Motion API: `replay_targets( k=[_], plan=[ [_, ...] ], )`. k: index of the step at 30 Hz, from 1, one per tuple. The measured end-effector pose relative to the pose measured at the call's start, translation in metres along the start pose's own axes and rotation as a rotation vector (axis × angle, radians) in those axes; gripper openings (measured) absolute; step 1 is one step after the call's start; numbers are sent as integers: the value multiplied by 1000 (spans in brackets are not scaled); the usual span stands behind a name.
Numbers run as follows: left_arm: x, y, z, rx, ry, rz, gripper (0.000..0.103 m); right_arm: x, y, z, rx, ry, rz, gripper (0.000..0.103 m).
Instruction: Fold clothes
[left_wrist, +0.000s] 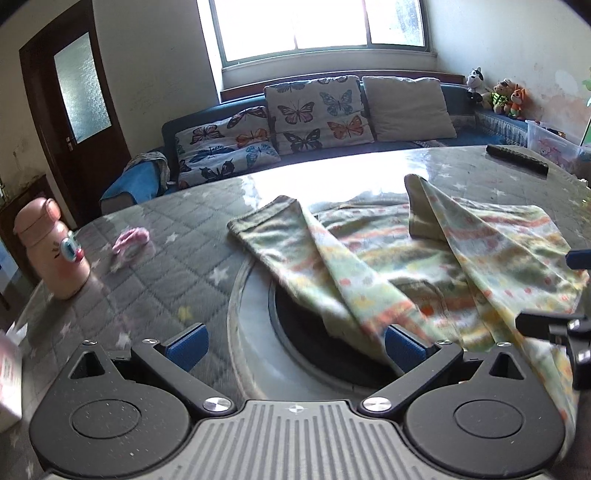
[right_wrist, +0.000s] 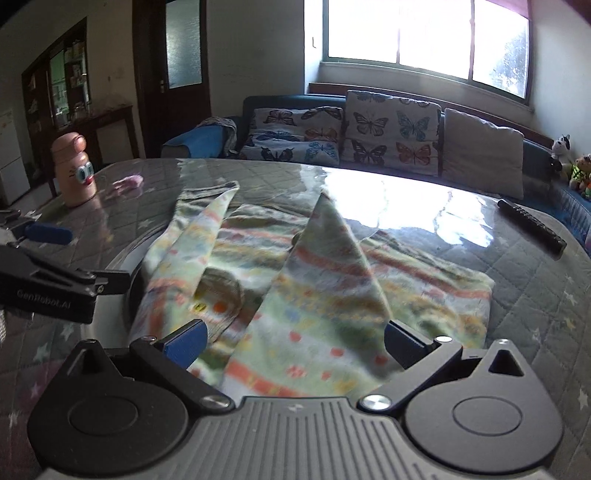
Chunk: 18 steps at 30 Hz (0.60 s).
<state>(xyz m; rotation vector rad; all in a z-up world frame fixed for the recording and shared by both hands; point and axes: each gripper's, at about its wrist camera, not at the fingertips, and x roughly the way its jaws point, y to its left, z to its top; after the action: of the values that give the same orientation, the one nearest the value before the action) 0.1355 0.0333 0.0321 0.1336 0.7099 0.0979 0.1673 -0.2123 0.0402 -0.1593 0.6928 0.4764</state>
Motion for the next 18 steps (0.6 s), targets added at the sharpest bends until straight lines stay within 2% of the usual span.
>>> replay_targets(
  k=[2, 7, 13, 18],
  plan=[
    [10, 1, 10, 1, -4, -6, 102, 12, -7, 12, 7, 0, -10, 102],
    [39, 4, 37, -3, 0, -32, 89, 46, -23, 37, 56, 10, 1, 97],
    [76, 5, 67, -10, 5, -70, 82, 86, -36, 62, 101, 20, 18, 83],
    [113, 5, 79, -15, 64, -74, 75, 115, -38, 75, 101, 31, 28, 71]
  ],
)
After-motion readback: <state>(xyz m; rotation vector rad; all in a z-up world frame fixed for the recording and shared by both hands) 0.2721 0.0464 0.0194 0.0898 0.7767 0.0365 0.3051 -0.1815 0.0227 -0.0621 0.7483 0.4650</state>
